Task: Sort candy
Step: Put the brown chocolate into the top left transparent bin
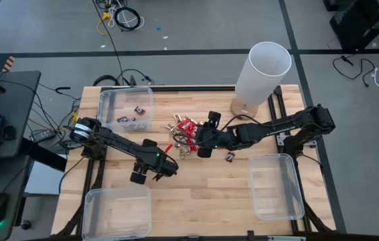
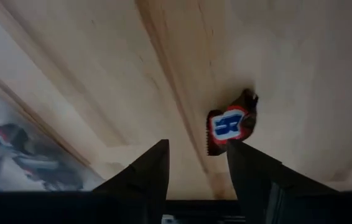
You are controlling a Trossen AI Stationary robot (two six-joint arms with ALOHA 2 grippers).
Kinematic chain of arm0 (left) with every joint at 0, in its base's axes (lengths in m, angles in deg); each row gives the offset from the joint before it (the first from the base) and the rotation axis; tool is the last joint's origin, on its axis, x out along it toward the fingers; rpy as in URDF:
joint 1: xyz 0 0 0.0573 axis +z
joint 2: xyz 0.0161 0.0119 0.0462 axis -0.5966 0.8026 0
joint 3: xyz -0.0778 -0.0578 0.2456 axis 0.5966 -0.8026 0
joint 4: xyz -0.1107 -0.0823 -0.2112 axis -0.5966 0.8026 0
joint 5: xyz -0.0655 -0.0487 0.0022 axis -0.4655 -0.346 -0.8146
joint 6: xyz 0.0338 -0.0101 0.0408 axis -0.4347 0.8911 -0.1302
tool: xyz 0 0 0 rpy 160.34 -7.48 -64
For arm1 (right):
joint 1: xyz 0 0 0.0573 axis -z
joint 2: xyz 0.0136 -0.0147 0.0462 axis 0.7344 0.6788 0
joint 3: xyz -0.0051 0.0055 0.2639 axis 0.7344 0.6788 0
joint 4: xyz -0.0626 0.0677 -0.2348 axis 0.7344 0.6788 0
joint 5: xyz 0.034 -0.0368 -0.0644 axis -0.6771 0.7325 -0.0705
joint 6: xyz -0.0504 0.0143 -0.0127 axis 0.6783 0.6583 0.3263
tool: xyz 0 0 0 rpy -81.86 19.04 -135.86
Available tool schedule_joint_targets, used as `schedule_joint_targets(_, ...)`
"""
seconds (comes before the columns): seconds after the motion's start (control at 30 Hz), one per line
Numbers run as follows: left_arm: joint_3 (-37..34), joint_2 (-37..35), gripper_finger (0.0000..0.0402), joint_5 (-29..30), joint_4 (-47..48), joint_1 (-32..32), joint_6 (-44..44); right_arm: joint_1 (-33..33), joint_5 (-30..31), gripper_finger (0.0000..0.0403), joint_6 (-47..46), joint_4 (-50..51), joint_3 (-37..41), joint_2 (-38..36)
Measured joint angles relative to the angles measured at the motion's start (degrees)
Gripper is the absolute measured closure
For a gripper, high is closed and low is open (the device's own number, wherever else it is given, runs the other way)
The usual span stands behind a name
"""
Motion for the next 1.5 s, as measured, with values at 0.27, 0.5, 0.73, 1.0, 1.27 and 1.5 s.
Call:
schedule_joint_targets(0.27,0.0,-1.4,0.0238,0.3,-2.8,2.8,-1.6,0.0,0.0,0.0295,0.0,0.0,0.0,0.0)
schedule_joint_targets(0.5,0.0,-7.4,0.0238,0.1,-3.0,7.5,9.4,0.0,0.0,0.0295,0.0,-0.1,0.0,0.0)
schedule_joint_targets(0.73,0.0,-16.0,0.0238,-1.0,5.7,6.6,-0.1,0.0,0.0,0.0295,0.0,-0.1,0.0,0.0)
schedule_joint_targets(1.0,0.0,-26.0,0.0239,-2.3,5.1,5.7,-5.7,0.0,0.0,0.0295,-1.6,1.6,0.0,0.0)
schedule_joint_targets(1.27,-2.0,-27.3,0.0239,-4.4,3.9,1.5,-13.2,-0.1,0.0,0.0295,-4.3,3.7,0.0,0.0)
schedule_joint_targets(1.5,-11.4,-27.5,0.0239,-1.3,-1.7,-4.7,-16.9,-0.1,0.0,0.0295,-5.5,5.9,0.0,0.0)
